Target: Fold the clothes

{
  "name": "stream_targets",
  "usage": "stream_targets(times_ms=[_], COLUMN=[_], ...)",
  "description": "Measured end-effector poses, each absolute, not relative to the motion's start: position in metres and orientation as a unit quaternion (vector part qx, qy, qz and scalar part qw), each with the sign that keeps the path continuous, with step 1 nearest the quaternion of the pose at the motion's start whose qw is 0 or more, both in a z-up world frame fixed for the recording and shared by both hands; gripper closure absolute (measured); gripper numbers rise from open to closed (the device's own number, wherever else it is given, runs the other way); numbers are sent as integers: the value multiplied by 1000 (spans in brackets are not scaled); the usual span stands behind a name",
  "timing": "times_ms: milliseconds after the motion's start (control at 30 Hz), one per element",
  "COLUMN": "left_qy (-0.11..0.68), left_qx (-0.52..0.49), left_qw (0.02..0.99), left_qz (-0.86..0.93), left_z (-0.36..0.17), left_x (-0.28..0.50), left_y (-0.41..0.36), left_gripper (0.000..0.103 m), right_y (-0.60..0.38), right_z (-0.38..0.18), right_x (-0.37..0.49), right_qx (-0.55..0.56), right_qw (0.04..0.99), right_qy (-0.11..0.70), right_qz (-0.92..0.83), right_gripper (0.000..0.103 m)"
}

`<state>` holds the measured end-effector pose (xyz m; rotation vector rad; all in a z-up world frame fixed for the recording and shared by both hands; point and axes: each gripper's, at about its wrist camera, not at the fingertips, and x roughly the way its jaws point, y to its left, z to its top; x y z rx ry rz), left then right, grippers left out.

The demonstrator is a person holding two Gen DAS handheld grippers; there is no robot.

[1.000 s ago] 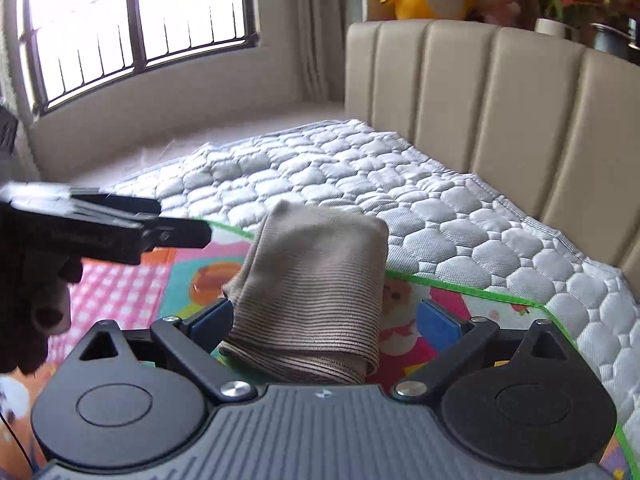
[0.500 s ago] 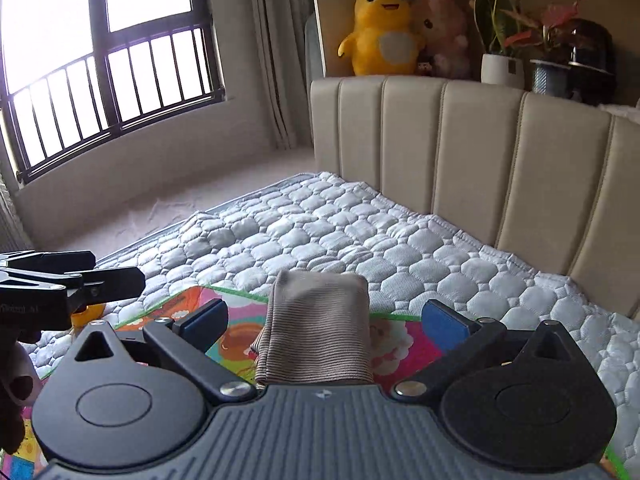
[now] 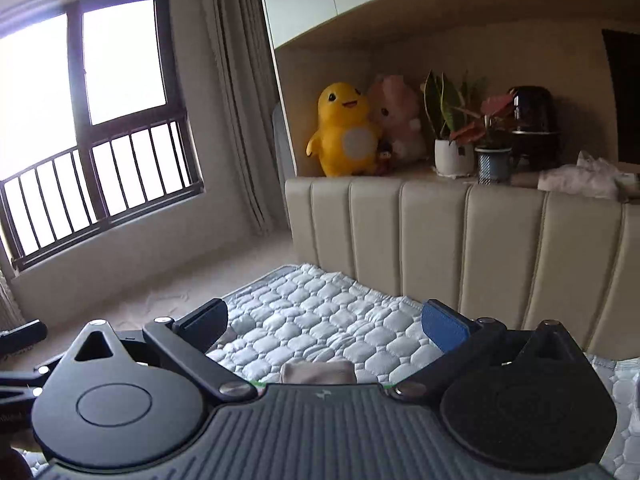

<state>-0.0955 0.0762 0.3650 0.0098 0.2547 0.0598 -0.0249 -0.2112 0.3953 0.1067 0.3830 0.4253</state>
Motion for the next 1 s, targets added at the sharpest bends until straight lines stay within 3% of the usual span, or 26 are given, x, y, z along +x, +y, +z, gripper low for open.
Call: stream_targets(times_ms=[233,367,533,667,767,1000], left_qy=[80,88,143,248,286,308], left_qx=[-61,-77,-94,-38,-20,-2], left_qw=[995,993,982,961,951,947], left_qz=[10,36,77,114,118,92], left_z=[380,339,255,181,163,139], left_x=[-74,-73,-87,-75,-68,-68], left_y=[52,46,49,32,26,15], left_gripper=[0,0,0,0,0,0], right_y=[-229,-238,-230,-221,-227,-228], right_z=[426,380,268,182,156,143], right_x=[-47,-45,-51,-30,-15,-16], right_qx=[31,64,39,-10,12,-3], right_qw=[968,967,967,947,936,939], right_qy=[120,110,142,240,290,294], right_qz=[216,221,209,212,199,180], right_gripper=[0,0,0,0,0,0])
